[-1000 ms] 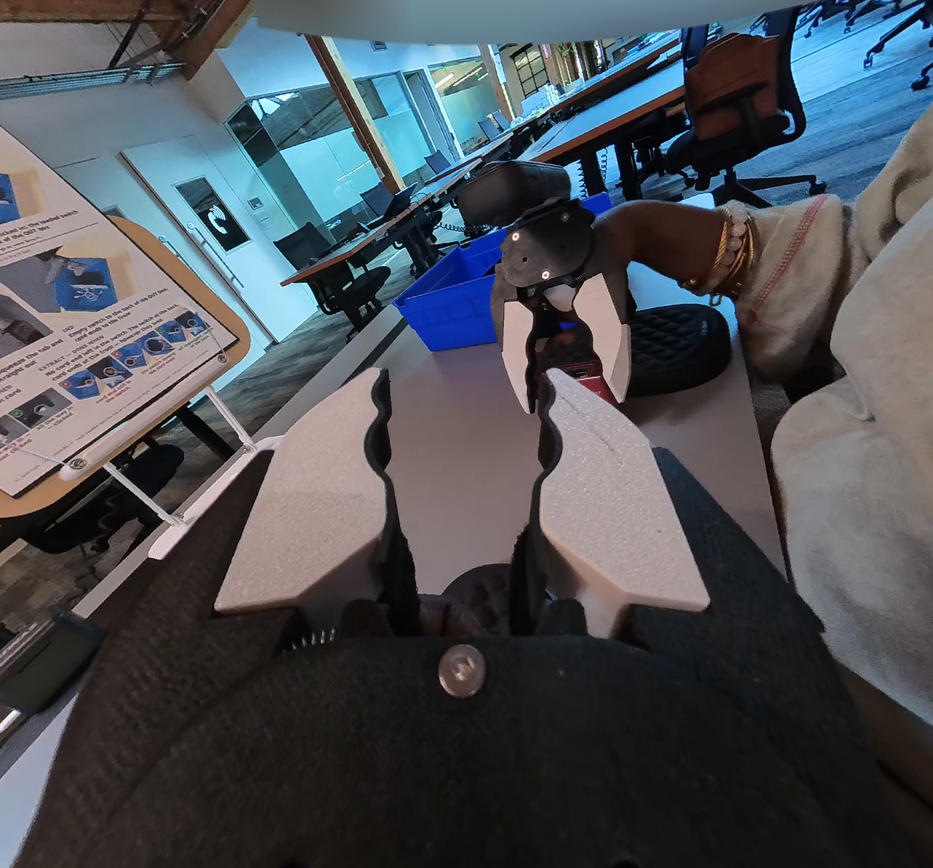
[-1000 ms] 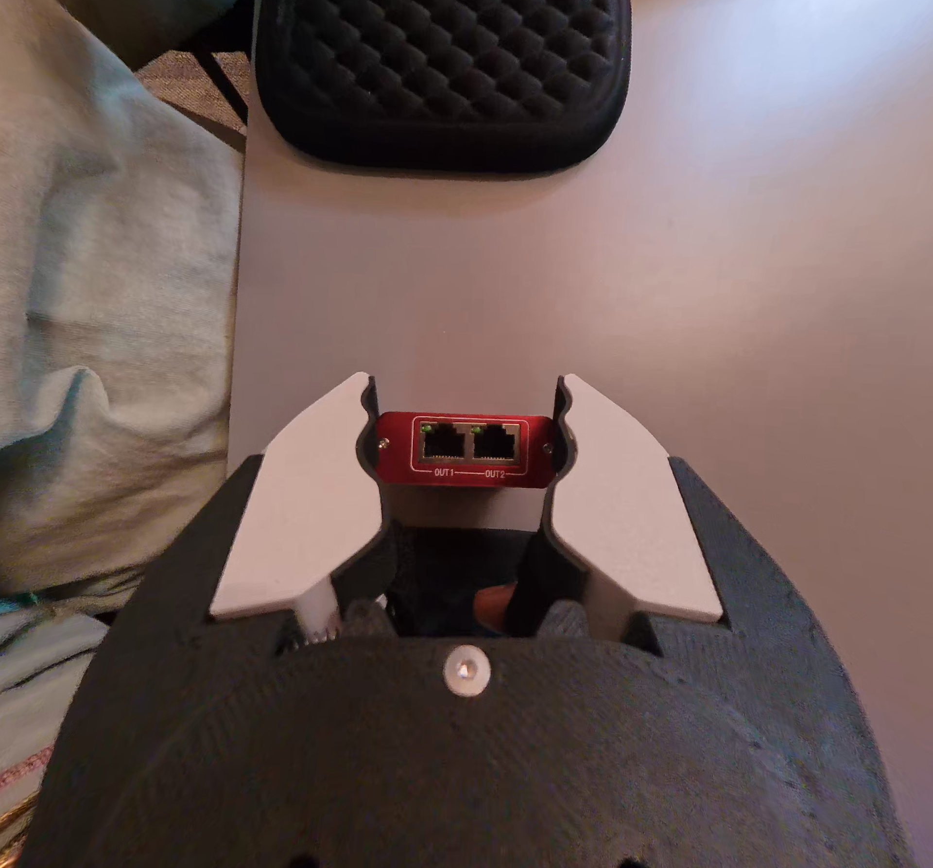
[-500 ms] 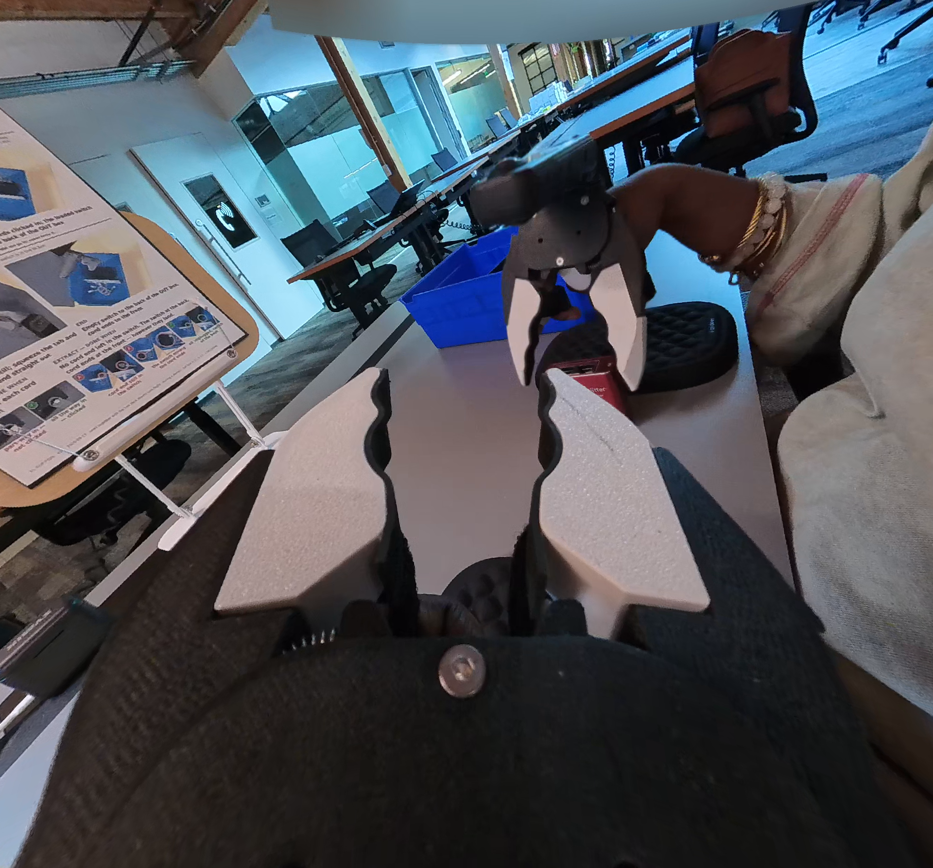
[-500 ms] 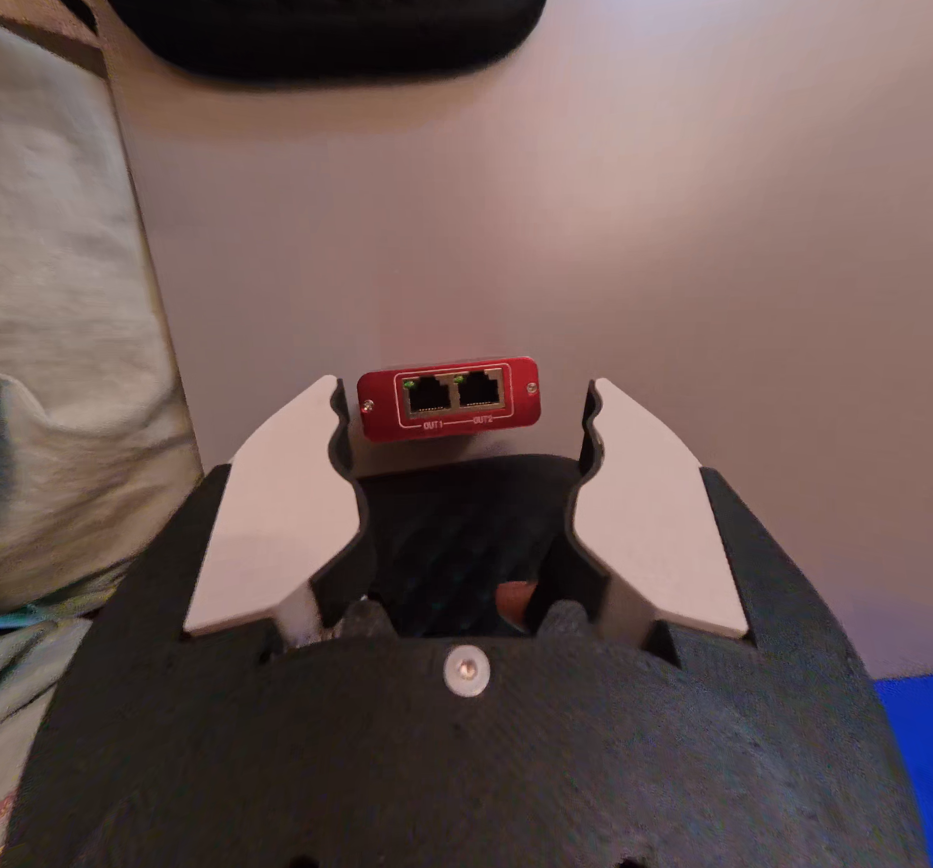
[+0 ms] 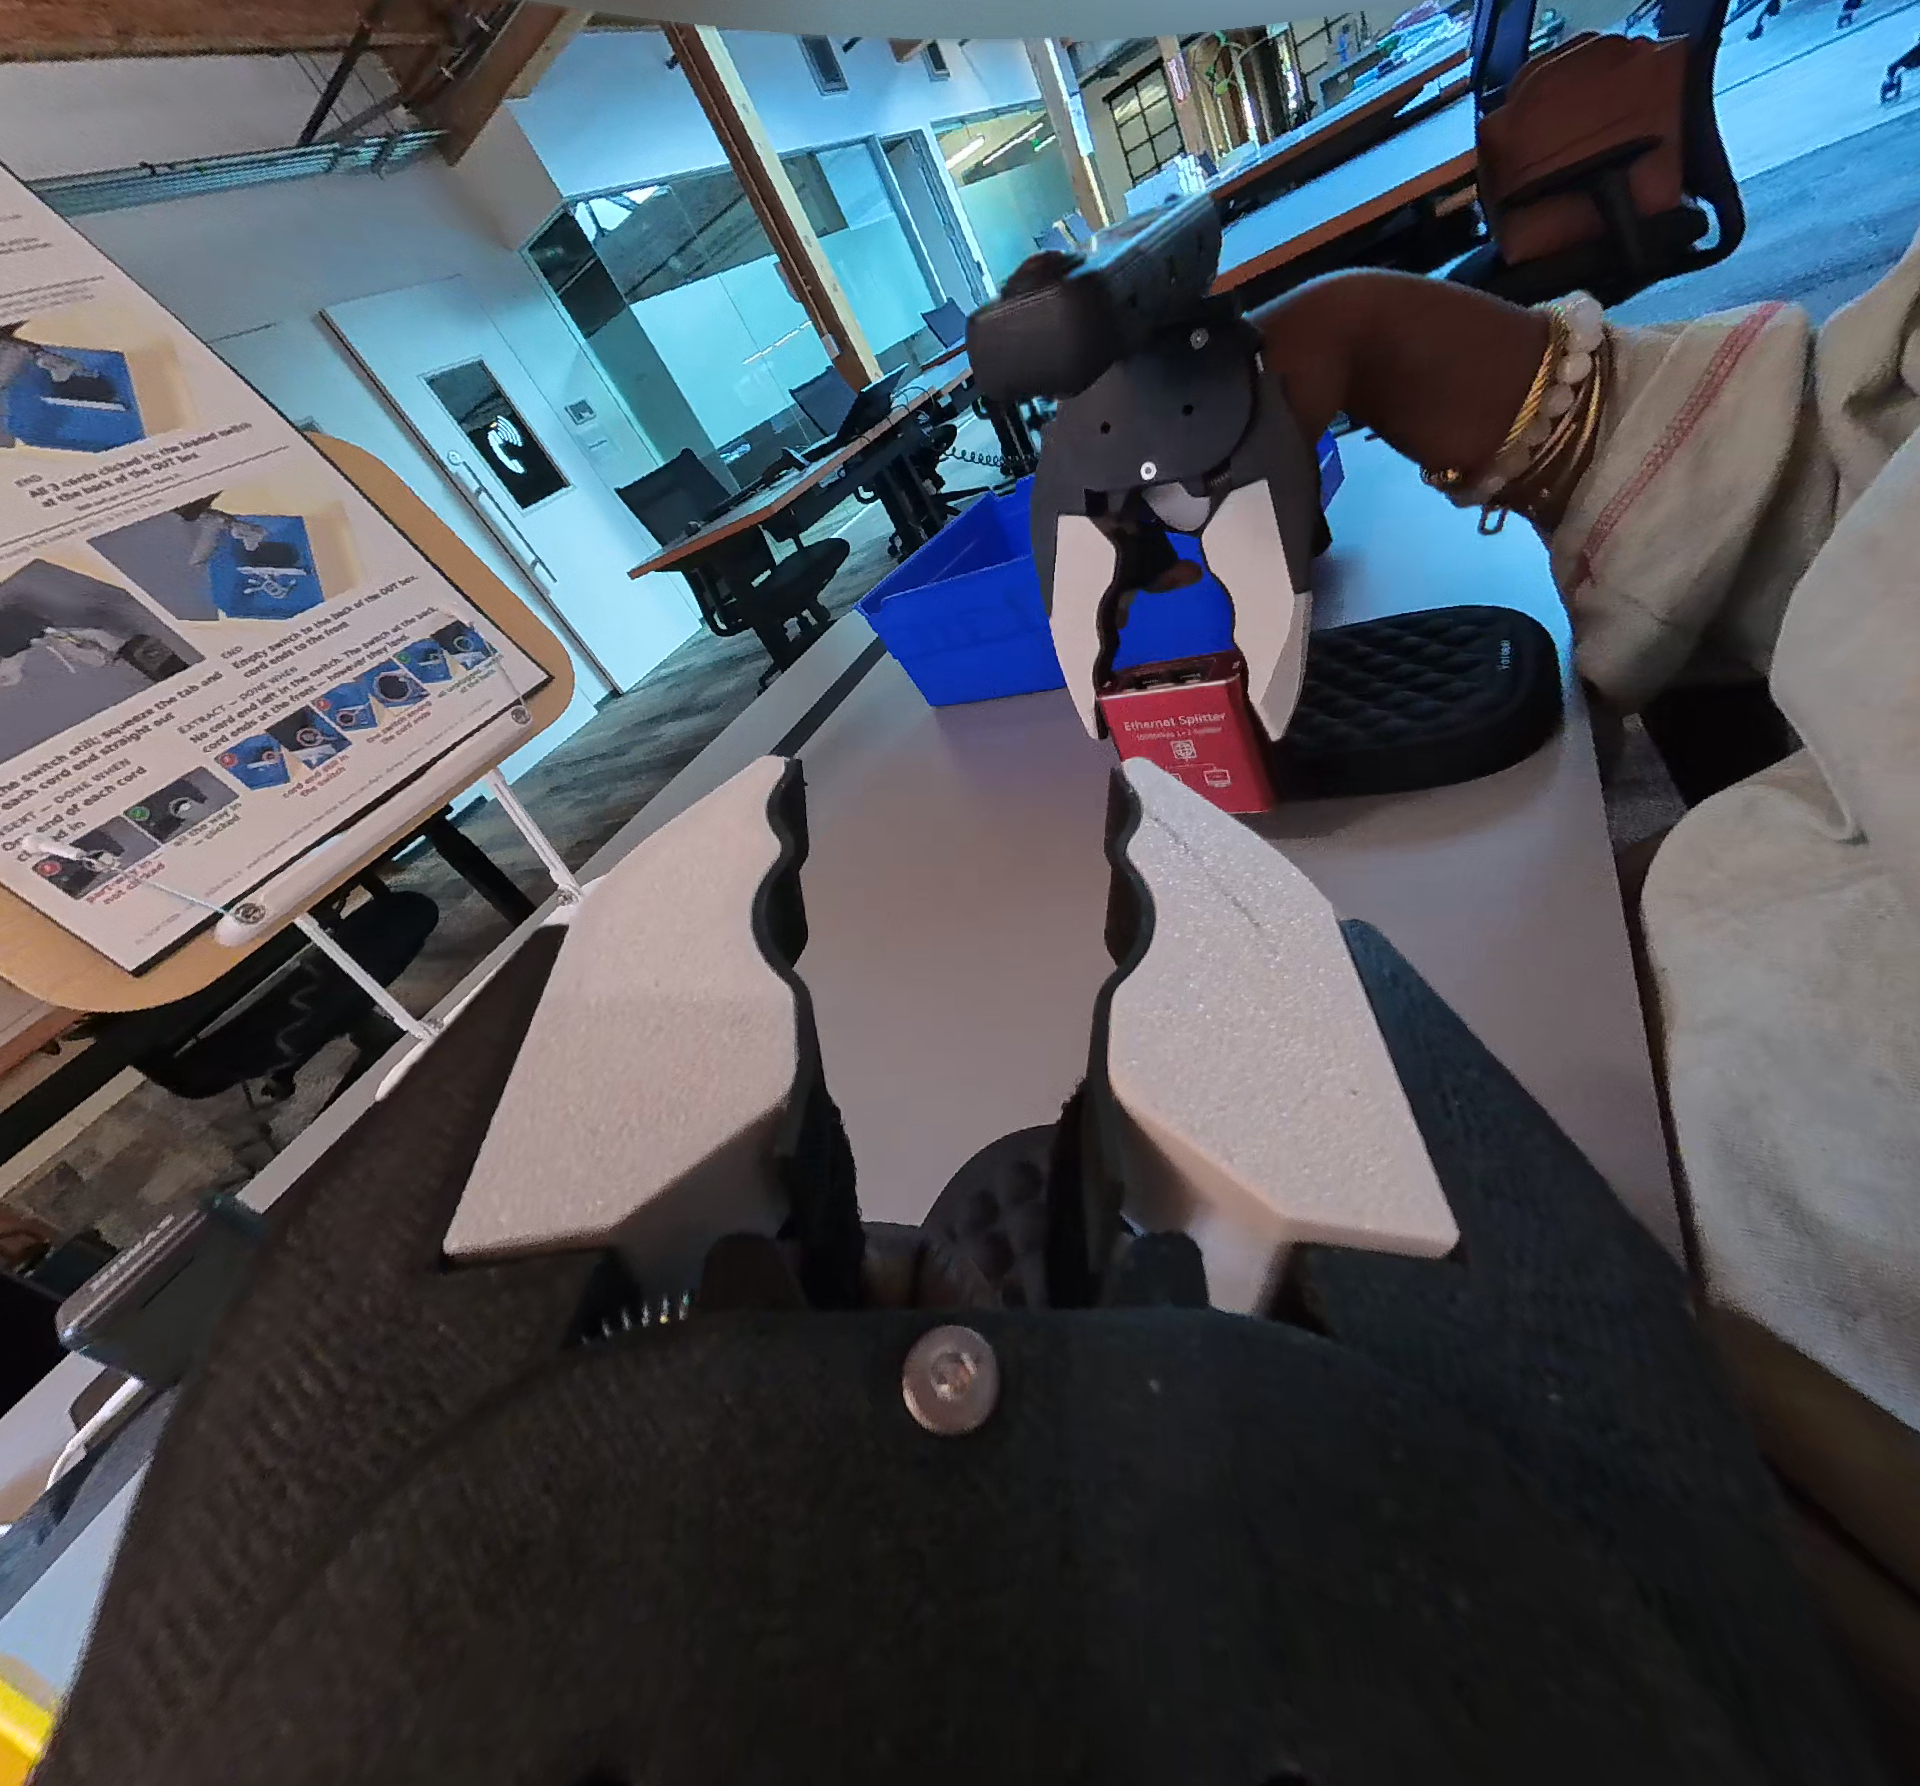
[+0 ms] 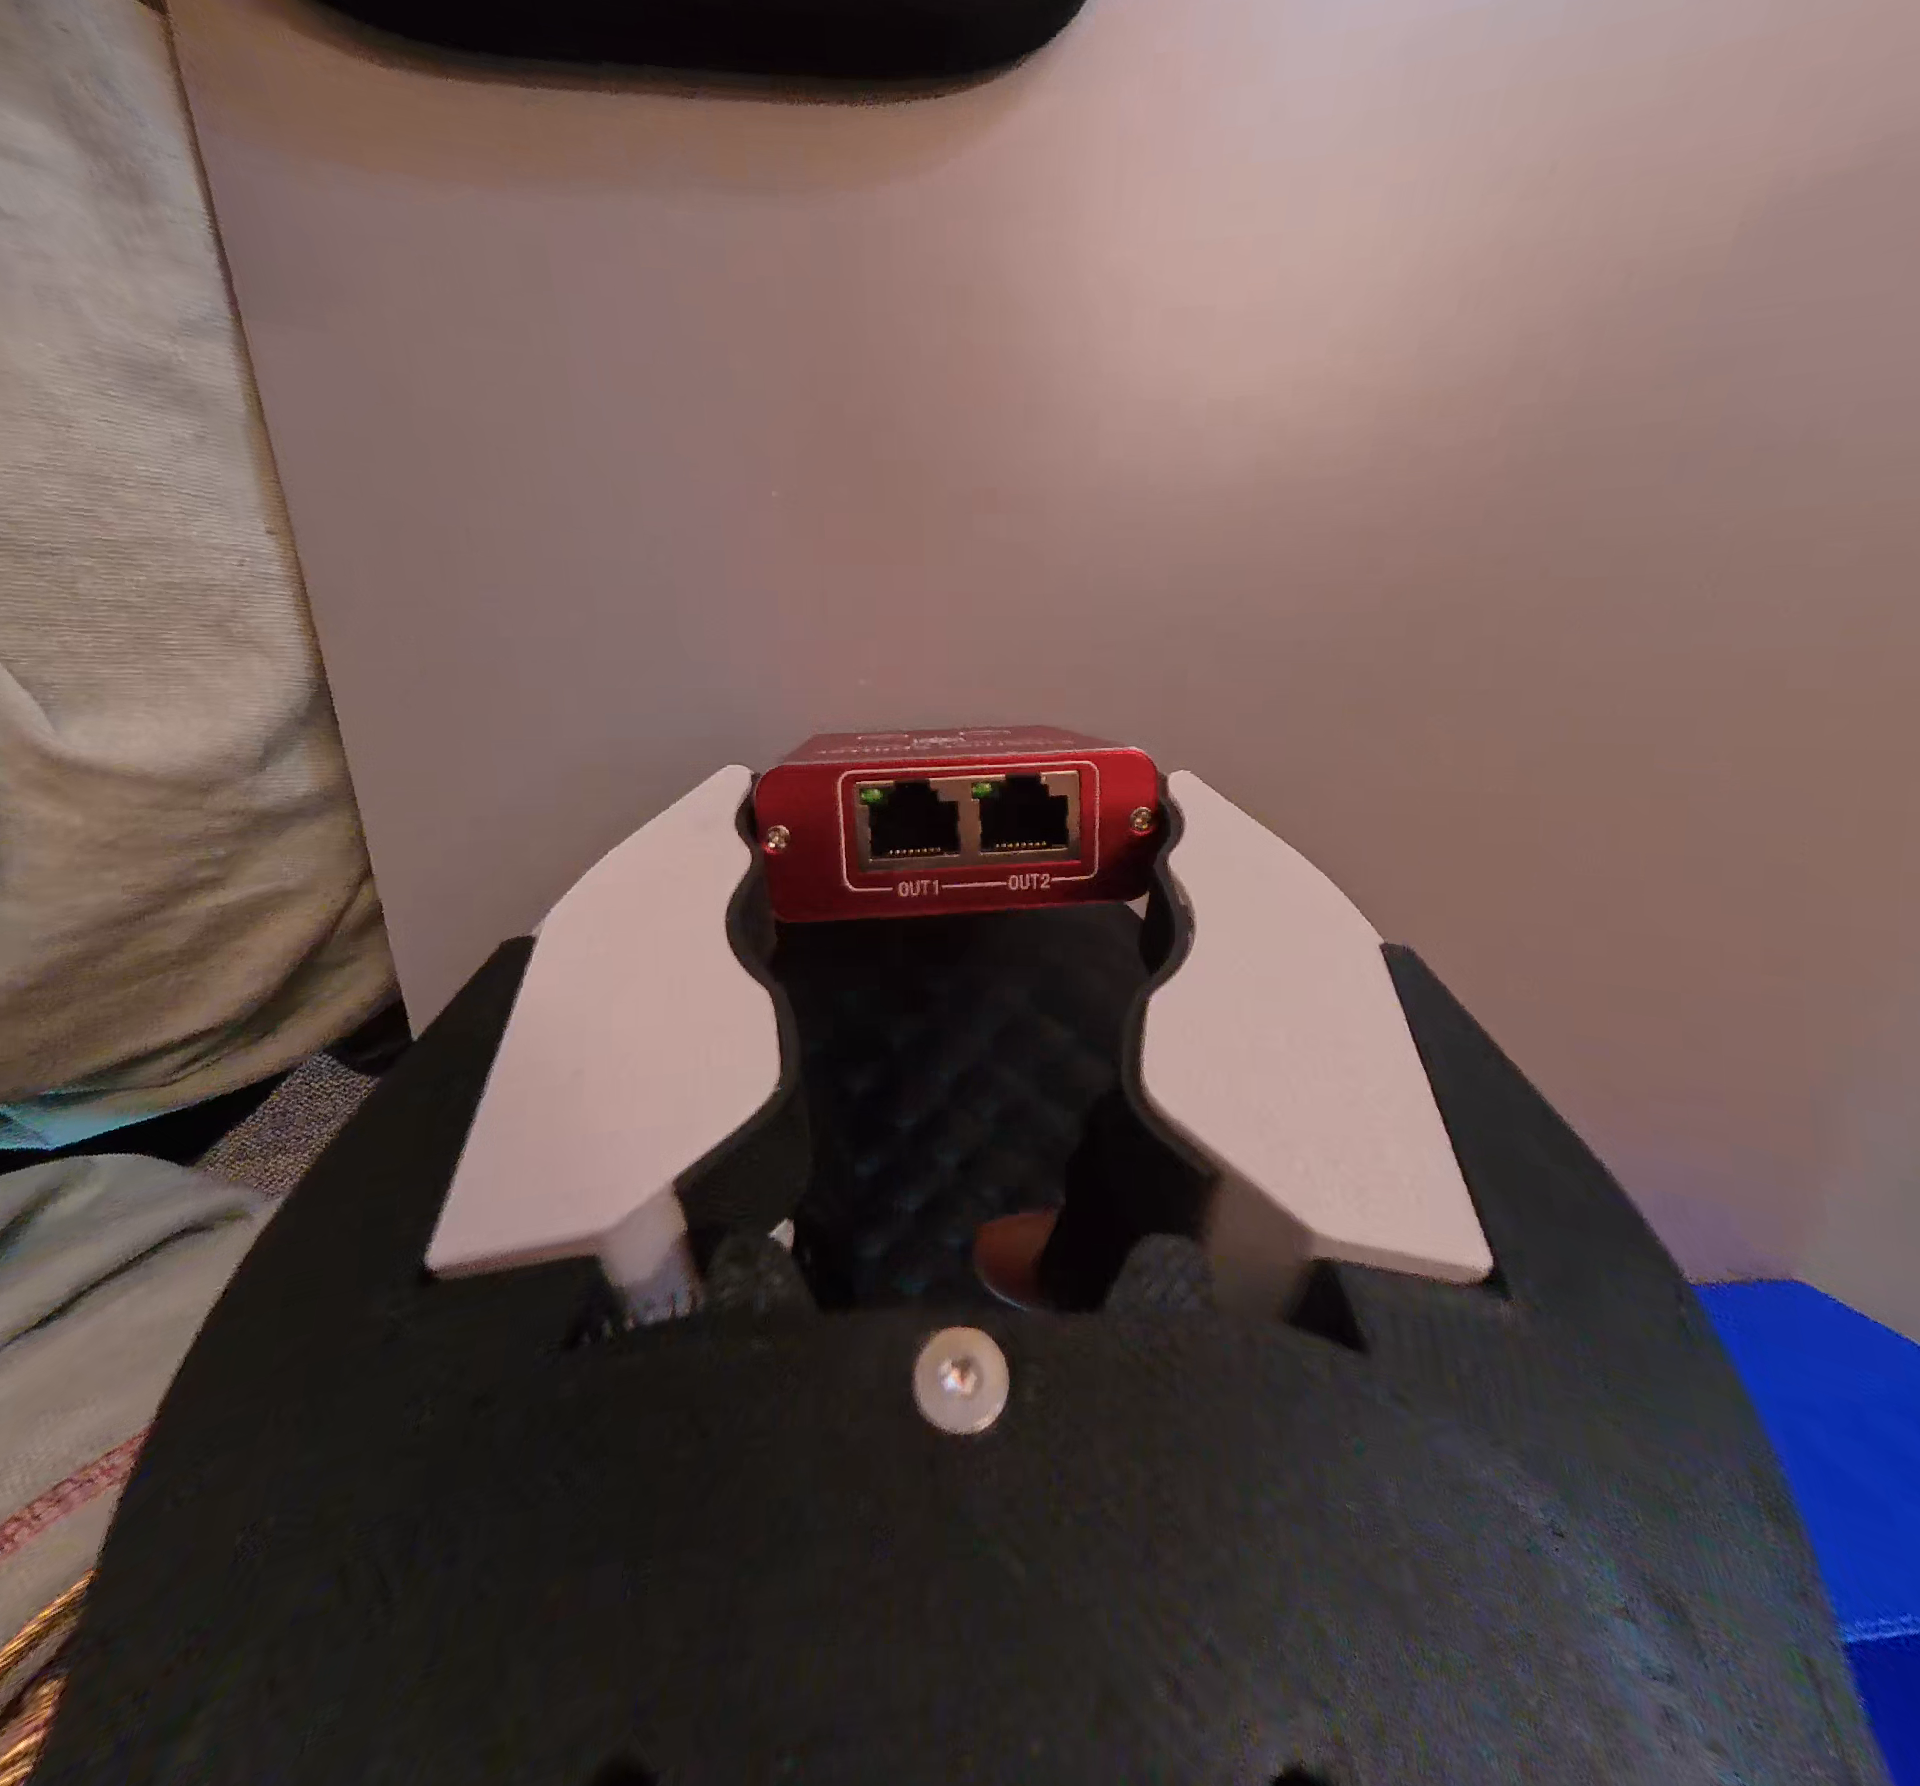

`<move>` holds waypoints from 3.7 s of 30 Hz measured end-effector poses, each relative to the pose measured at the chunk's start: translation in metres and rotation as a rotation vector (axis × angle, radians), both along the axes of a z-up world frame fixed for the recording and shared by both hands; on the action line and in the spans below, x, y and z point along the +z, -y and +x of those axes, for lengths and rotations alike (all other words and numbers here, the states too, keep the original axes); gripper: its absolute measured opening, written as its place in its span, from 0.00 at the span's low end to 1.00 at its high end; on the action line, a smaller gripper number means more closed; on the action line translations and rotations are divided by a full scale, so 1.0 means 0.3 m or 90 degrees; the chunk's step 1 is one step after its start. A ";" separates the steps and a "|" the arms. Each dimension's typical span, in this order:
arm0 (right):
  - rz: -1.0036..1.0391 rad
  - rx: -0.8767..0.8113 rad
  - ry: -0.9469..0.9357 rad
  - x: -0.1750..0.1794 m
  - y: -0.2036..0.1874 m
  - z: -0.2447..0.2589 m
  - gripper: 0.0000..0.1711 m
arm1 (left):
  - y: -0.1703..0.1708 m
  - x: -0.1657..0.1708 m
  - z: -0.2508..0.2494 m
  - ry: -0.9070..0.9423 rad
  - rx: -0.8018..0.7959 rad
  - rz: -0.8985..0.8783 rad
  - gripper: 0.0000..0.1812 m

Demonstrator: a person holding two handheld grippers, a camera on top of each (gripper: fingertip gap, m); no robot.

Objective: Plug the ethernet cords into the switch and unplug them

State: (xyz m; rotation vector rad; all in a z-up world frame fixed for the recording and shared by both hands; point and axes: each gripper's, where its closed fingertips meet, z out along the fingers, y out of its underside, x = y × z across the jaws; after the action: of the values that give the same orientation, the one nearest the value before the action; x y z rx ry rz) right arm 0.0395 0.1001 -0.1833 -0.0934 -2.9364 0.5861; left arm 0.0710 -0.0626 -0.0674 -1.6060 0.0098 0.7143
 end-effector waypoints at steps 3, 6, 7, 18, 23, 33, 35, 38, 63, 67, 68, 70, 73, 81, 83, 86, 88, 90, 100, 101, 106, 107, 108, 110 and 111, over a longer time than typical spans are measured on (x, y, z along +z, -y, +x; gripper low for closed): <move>0.005 0.006 0.017 -0.026 0.003 0.010 0.41 | 0.000 -0.002 -0.001 -0.002 0.001 -0.001 0.30; 0.017 0.009 0.043 -0.070 0.003 0.022 0.41 | 0.002 -0.002 -0.001 -0.002 0.002 -0.003 0.30; 0.021 0.007 0.049 -0.082 0.002 0.024 0.41 | 0.003 -0.002 -0.001 -0.001 0.002 -0.002 0.30; -0.075 -0.040 0.000 -0.043 0.014 0.013 0.50 | 0.059 0.074 -0.012 0.044 0.034 0.079 0.43; -0.351 -0.093 -0.172 0.083 0.025 -0.039 0.66 | 0.205 0.099 -0.064 0.058 0.173 0.087 0.45; -0.678 -0.120 -0.211 0.178 -0.029 -0.059 0.58 | 0.754 -0.114 -0.223 0.347 0.638 0.053 0.33; -0.665 -0.119 -0.231 0.175 -0.028 -0.062 0.57 | 0.807 -0.202 -0.252 0.421 0.673 -0.021 0.33; -0.651 -0.119 -0.236 0.165 -0.023 -0.064 0.56 | 0.806 -0.293 -0.300 0.501 0.676 -0.113 0.33; -0.619 -0.110 -0.255 0.148 -0.015 -0.064 0.48 | 0.707 0.168 -0.163 0.170 0.449 0.313 0.03; -0.603 -0.106 -0.266 0.144 -0.009 -0.063 0.47 | 0.606 0.318 -0.046 0.086 0.290 0.425 0.03; -0.599 -0.104 -0.271 0.145 -0.007 -0.061 0.48 | 0.581 0.344 -0.023 0.074 0.254 0.451 0.03; -0.596 -0.097 -0.285 0.157 0.000 -0.055 0.48 | 0.527 0.384 0.014 0.064 0.180 0.500 0.03; -0.611 -0.074 -0.311 0.205 0.023 -0.028 0.47 | 0.435 0.413 0.048 0.104 0.046 0.576 0.03; -0.573 0.121 -0.511 0.326 0.219 0.144 0.35 | 0.114 0.328 0.007 0.286 -0.105 0.547 0.03; -0.524 0.181 -0.607 0.323 0.273 0.182 0.28 | 0.043 0.296 -0.002 0.320 -0.119 0.523 0.03; -0.444 0.250 -0.700 0.295 0.329 0.209 0.22 | -0.042 0.256 -0.003 0.362 -0.143 0.494 0.03; -0.403 0.261 -0.728 0.277 0.345 0.202 0.25 | -0.081 0.237 -0.003 0.384 -0.153 0.483 0.03; -0.392 0.274 -0.749 0.273 0.354 0.204 0.25 | -0.108 0.223 -0.002 0.400 -0.161 0.474 0.03; -0.492 0.186 -0.634 0.287 0.353 0.180 0.06 | -0.157 0.170 -0.010 0.387 -0.115 0.376 0.12; -0.544 0.155 -0.599 0.308 0.346 0.176 0.06 | -0.148 0.170 -0.010 0.351 -0.093 0.350 0.18; -0.869 0.011 -0.336 0.438 0.268 0.156 0.05 | -0.121 0.217 0.083 0.054 -0.053 0.229 0.23; -0.941 -0.008 -0.269 0.464 0.249 0.156 0.05 | -0.137 0.214 0.123 0.007 -0.077 0.197 0.23; -1.001 -0.023 -0.203 0.484 0.230 0.152 0.05 | -0.159 0.204 0.163 -0.034 -0.104 0.164 0.23; -1.095 -0.058 -0.093 0.511 0.197 0.136 0.04 | -0.215 0.165 0.258 -0.094 -0.187 0.100 0.21; -1.125 -0.083 -0.052 0.517 0.184 0.122 0.04 | -0.247 0.137 0.314 -0.100 -0.249 0.073 0.18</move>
State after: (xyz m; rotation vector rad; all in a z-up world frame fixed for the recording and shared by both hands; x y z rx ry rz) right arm 0.0762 0.0450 -0.0281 -0.3759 -1.3944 2.6362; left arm 0.1653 0.0114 -0.0263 -1.3807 0.3817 0.5223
